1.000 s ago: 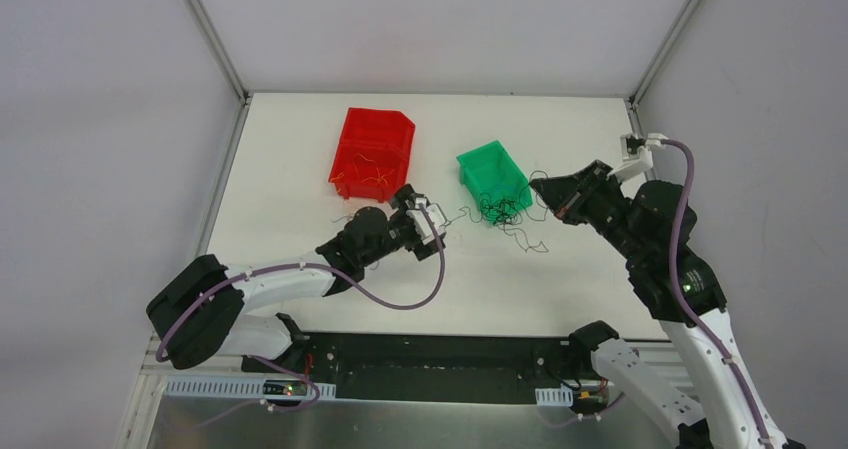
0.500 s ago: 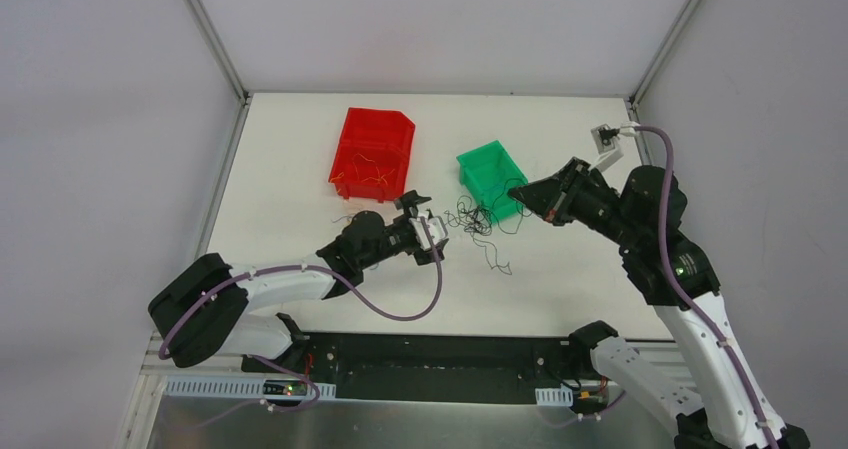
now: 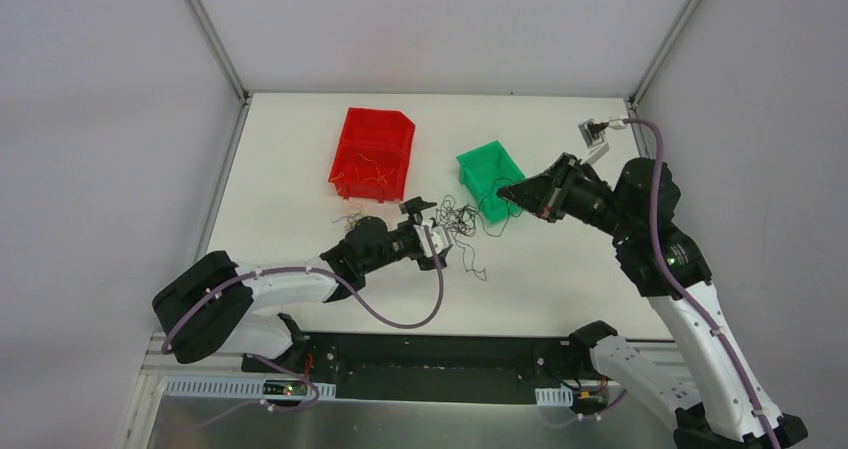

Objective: Untangle the cables

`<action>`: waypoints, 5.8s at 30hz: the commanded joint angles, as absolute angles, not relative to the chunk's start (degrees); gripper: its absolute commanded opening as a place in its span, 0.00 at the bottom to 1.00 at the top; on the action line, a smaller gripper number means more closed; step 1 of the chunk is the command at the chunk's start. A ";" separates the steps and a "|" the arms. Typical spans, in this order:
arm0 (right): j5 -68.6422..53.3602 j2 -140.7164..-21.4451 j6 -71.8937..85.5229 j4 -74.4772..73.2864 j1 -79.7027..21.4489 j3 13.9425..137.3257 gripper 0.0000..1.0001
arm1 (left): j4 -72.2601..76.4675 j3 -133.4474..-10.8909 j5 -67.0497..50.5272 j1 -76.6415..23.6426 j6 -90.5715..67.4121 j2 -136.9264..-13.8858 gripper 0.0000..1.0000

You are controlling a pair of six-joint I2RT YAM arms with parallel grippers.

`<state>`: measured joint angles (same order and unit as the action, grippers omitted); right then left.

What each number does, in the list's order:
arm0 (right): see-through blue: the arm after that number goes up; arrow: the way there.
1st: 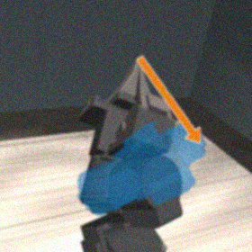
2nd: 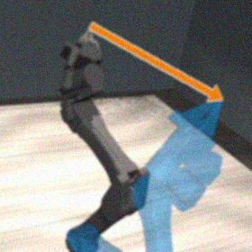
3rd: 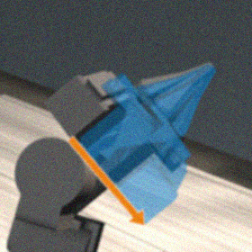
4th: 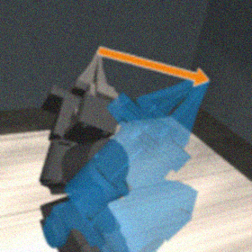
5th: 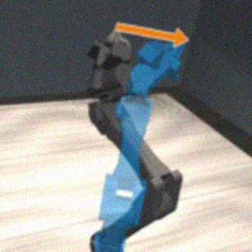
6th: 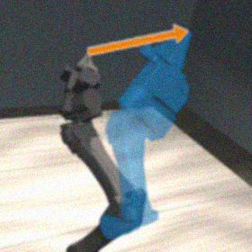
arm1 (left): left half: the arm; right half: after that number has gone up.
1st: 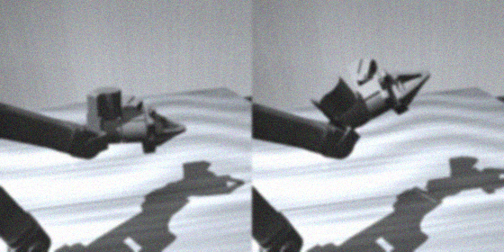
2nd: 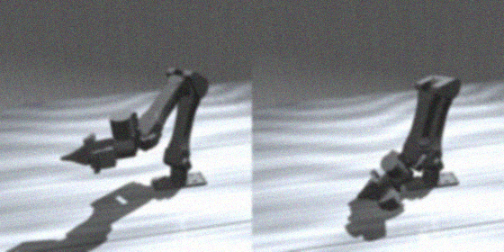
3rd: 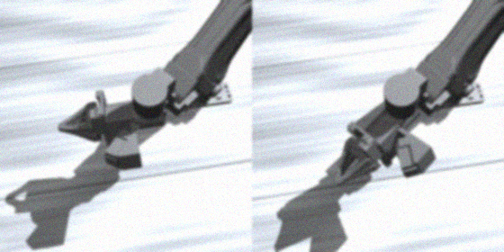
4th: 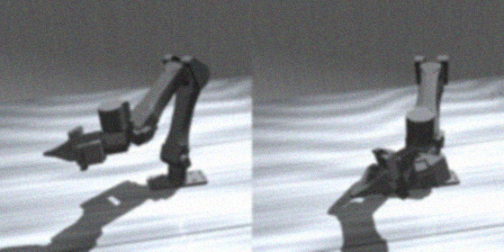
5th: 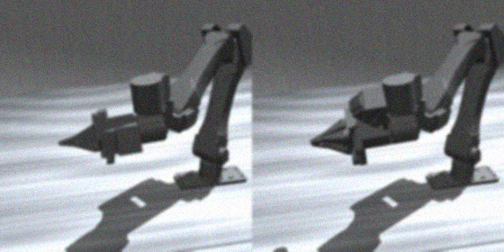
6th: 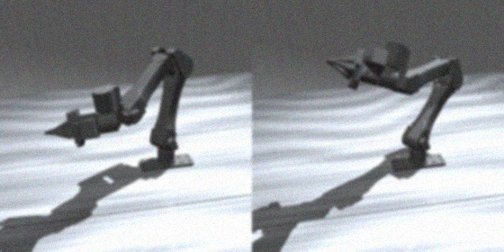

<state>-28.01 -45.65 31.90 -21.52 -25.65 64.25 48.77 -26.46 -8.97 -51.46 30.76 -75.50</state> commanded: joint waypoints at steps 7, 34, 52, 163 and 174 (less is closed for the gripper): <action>-32.71 -46.32 35.28 -15.71 -26.81 63.61 0.00 | 52.77 -27.99 -5.71 -52.95 31.38 -75.14 0.88; 8.41 -36.29 24.58 -27.40 -27.63 63.35 0.00 | 48.17 -29.27 29.59 -51.98 19.26 -71.09 0.00; 56.15 -17.58 32.95 -29.23 -27.32 54.64 0.00 | 34.77 -17.02 42.04 -38.92 -2.87 -41.39 0.00; 32.27 -28.48 48.52 -14.84 -9.43 29.14 0.00 | 25.09 -16.81 38.76 -39.35 -3.31 -20.22 0.00; -3.47 -33.32 34.19 -7.46 -5.80 36.32 0.00 | 25.02 -18.26 30.09 -39.37 -3.42 -26.15 0.00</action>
<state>11.92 -28.82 39.18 -9.06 -5.87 29.15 23.90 -16.88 33.45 -39.03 -3.62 -25.50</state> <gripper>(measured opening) 0.010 0.017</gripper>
